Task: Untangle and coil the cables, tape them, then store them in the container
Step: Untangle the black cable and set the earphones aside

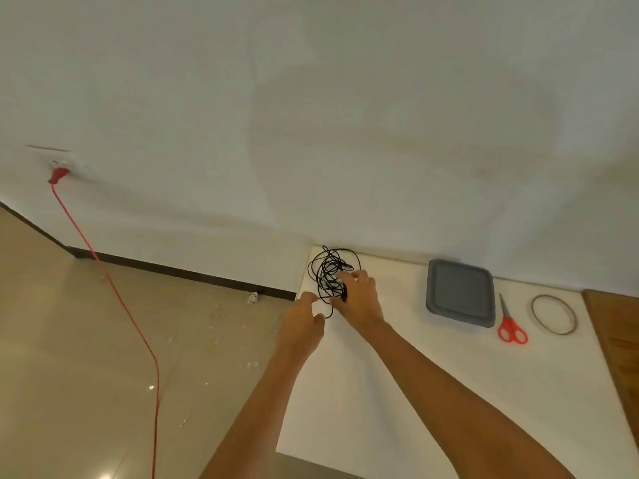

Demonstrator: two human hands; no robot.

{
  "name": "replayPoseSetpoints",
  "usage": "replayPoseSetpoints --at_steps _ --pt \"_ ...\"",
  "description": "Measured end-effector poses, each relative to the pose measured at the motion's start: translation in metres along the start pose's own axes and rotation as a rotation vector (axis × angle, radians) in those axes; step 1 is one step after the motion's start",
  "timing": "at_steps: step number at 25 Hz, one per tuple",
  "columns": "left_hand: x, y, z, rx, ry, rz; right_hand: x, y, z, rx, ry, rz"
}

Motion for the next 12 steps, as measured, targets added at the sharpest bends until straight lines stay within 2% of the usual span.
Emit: replayPoseSetpoints --at_steps 2,4,7,9,12 --pt "0.003 0.008 -0.009 0.045 -0.032 0.024 0.002 0.011 0.0 0.095 -0.044 0.07" --pt "0.009 0.012 -0.017 0.045 -0.027 0.036 0.006 0.016 -0.002 0.091 -0.045 0.148" --pt "0.013 0.003 -0.012 0.102 -0.02 0.068 0.012 -0.008 -0.006 -0.166 -0.031 0.26" --pt "0.01 -0.013 0.005 0.182 -0.02 0.097 0.012 -0.048 -0.021 -0.352 -0.022 0.251" --pt "0.008 -0.038 0.048 0.354 0.042 0.109 0.021 -0.117 -0.059 -0.487 -0.103 0.117"
Point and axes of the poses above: each hand's wrist, its own x-axis away from the middle knuckle, its own y-axis out of the palm, z = x × y, the point moved 3 cm from there along -x, towards the middle knuckle, and after that the axes turned 14 degrees about z, right-handed, at the moved point
